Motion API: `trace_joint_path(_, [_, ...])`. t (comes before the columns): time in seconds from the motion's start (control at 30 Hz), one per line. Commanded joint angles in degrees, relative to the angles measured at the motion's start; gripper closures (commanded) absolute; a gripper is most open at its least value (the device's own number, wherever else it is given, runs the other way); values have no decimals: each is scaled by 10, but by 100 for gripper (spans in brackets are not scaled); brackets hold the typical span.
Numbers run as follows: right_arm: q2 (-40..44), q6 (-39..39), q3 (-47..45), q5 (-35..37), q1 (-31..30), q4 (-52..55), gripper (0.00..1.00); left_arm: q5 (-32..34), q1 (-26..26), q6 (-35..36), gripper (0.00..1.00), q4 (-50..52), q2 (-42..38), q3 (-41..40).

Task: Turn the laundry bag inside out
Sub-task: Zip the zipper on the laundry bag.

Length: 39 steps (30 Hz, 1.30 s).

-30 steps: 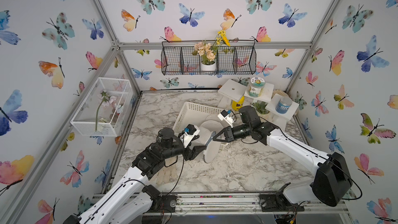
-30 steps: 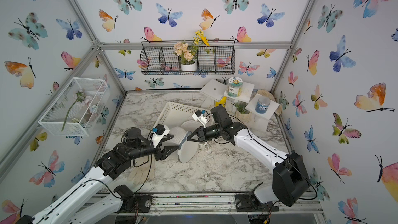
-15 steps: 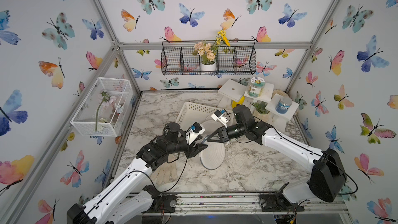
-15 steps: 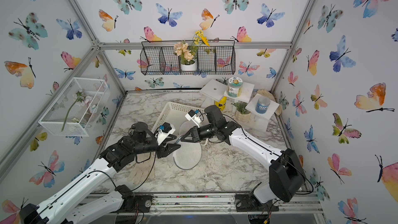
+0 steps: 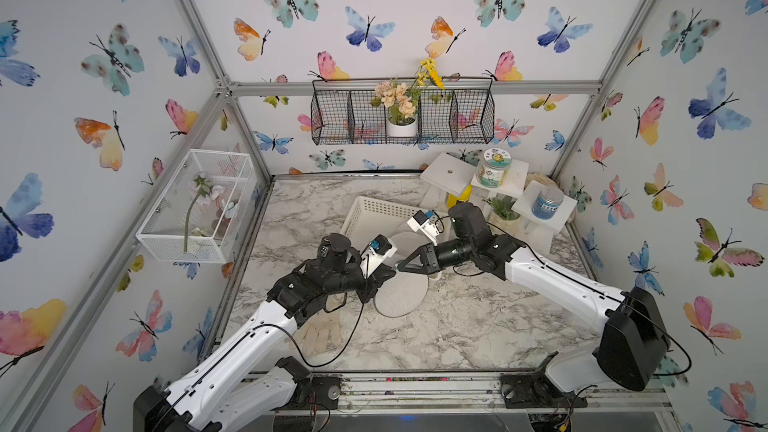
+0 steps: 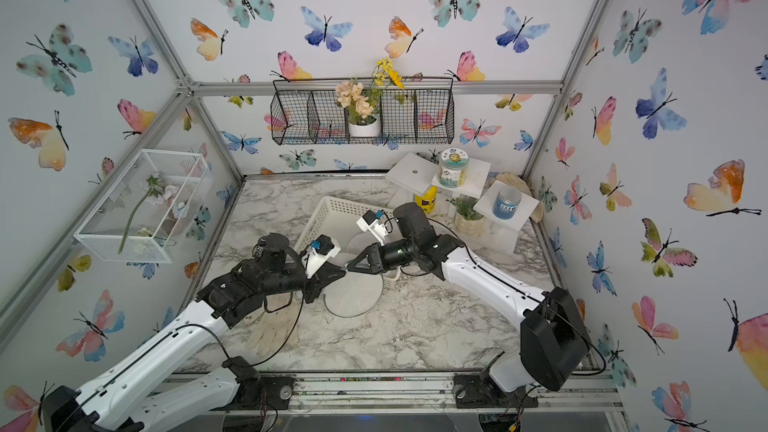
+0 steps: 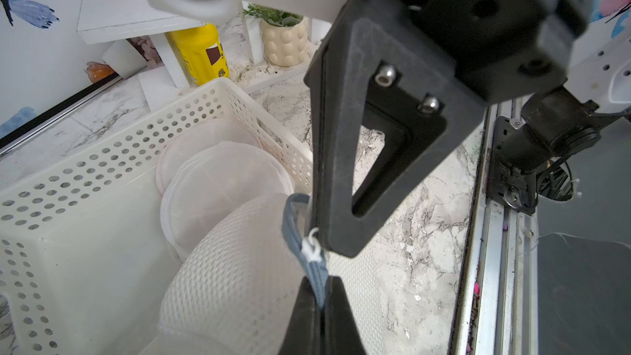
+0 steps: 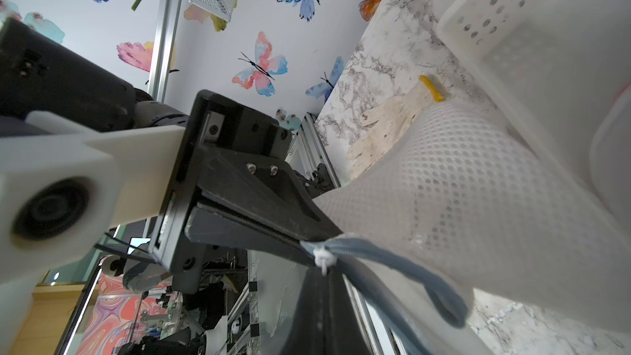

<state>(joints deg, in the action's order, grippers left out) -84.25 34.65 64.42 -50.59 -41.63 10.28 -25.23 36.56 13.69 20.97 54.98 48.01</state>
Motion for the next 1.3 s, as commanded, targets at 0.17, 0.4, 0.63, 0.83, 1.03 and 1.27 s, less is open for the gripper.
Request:
trace_joint_path(0.17, [41,8,-35,94,29,41,97,-6,4,-3,100,10,-16,4])
trace_joint_path(0.4, [64,-19,-70,119,53,98,97,-4,3,-23,100,-5,-54,-31])
trace_joint_path(0.63, [55,-35,-78,80,53,113,97,4,3,-73,89,-82,-108,-105])
trace_joint_path(0.83, [28,-88,-32,48,43,160,98,12,4,-66,36,-55,-91,-126])
trace_joint_path(1.03, [8,-111,-8,10,30,165,98,3,4,-58,32,-50,-93,-105])
trace_joint_path(1.27, [-13,-108,17,-17,-4,144,98,24,72,-58,35,-54,-43,-73])
